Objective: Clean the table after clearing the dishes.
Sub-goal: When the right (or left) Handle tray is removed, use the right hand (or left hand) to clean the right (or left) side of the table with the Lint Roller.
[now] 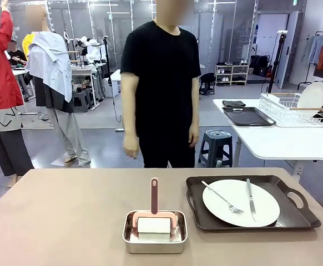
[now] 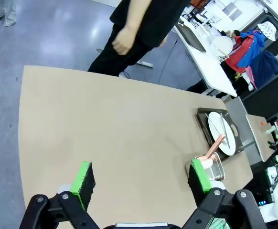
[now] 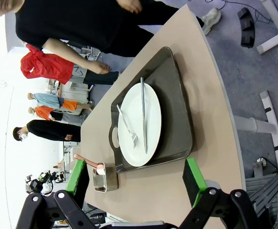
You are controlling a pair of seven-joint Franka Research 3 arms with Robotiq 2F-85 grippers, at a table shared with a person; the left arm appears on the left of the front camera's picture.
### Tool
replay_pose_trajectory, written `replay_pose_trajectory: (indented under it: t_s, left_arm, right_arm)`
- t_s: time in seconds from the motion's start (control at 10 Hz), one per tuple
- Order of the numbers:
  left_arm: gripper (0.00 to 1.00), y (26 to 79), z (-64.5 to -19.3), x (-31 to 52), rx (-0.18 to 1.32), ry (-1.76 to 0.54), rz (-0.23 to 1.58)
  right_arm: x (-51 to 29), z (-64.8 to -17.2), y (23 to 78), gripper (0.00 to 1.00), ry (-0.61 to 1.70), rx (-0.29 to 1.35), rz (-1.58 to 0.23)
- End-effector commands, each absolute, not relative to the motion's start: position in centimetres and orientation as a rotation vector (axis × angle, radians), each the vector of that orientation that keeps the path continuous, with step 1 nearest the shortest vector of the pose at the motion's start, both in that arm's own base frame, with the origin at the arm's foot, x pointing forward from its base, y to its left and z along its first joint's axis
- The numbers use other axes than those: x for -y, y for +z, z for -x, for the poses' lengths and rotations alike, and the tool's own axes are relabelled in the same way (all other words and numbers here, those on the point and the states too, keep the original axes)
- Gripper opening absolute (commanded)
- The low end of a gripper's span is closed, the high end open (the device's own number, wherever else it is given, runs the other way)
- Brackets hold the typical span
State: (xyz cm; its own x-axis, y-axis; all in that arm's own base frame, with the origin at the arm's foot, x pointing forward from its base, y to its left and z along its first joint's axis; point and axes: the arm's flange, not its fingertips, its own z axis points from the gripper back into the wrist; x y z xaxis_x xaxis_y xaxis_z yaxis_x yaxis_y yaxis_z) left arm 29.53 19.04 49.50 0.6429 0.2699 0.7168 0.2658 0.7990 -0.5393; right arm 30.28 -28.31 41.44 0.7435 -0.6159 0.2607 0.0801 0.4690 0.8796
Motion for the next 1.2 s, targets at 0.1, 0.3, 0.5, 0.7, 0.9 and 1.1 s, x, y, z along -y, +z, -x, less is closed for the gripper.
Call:
replay_pose_trajectory:
  t_s: [0.1, 0.3, 0.5, 0.7, 0.9, 1.1]
  left_arm:
    - [1.00, 49.52, -29.21, -19.18, 0.883, -0.007, 0.670]
    - [1.00, 49.52, -29.21, -19.18, 0.883, -0.007, 0.670]
    - [1.00, 49.52, -29.21, -19.18, 0.883, -0.007, 0.670]
    - [1.00, 49.52, -29.21, -19.18, 0.883, -0.007, 0.670]
    - [1.00, 49.52, -29.21, -19.18, 0.883, -0.007, 0.670]
    - [1.00, 49.52, -29.21, -19.18, 0.883, -0.007, 0.670]
  right_arm:
    - [28.24, -29.77, 41.46, 1.00, -0.448, 0.613, -0.997]
    - [28.24, -29.77, 41.46, 1.00, -0.448, 0.613, -0.997]
    - [28.24, -29.77, 41.46, 1.00, -0.448, 0.613, -0.997]
    - [28.24, -29.77, 41.46, 1.00, -0.448, 0.613, -0.997]
    - [28.24, -29.77, 41.46, 1.00, -0.448, 0.613, -0.997]
    - [28.24, -29.77, 41.46, 1.00, -0.448, 0.613, -0.997]
